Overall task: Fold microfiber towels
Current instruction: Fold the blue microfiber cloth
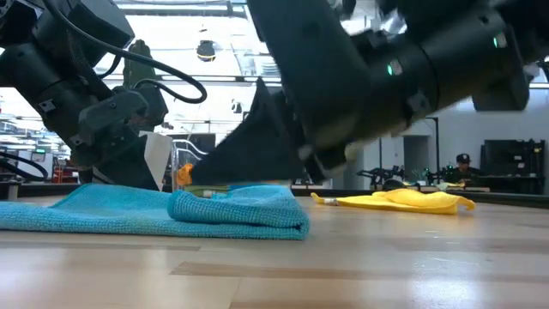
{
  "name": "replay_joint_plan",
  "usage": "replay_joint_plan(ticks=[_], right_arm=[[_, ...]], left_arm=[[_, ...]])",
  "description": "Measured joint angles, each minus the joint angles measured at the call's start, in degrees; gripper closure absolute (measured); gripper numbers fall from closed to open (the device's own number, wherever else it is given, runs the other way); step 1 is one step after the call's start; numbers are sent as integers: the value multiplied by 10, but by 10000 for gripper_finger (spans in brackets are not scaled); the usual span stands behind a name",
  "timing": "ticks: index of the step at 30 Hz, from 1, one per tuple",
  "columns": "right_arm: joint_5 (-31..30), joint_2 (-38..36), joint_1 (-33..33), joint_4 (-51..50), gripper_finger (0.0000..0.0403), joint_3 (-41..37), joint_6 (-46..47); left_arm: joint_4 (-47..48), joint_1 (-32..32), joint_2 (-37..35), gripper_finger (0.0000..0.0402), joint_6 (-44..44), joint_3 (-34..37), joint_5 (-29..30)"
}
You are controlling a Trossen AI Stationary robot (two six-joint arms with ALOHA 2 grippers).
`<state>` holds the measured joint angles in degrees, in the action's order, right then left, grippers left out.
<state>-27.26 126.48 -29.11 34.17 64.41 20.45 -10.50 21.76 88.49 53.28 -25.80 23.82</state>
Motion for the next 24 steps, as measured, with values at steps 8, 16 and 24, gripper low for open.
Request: replay_joint_plan(ticks=[8,16,24], right_arm=[[6,23,-1,3,385,0,5],[32,21,11,-16,382,1,7],[-8,3,-1,52,381,20,-23]], left_arm=[[-3,0,0,401,10,0,2],[-5,0,0,401,30,0,4],[-6,0,0,401,31,0,5]])
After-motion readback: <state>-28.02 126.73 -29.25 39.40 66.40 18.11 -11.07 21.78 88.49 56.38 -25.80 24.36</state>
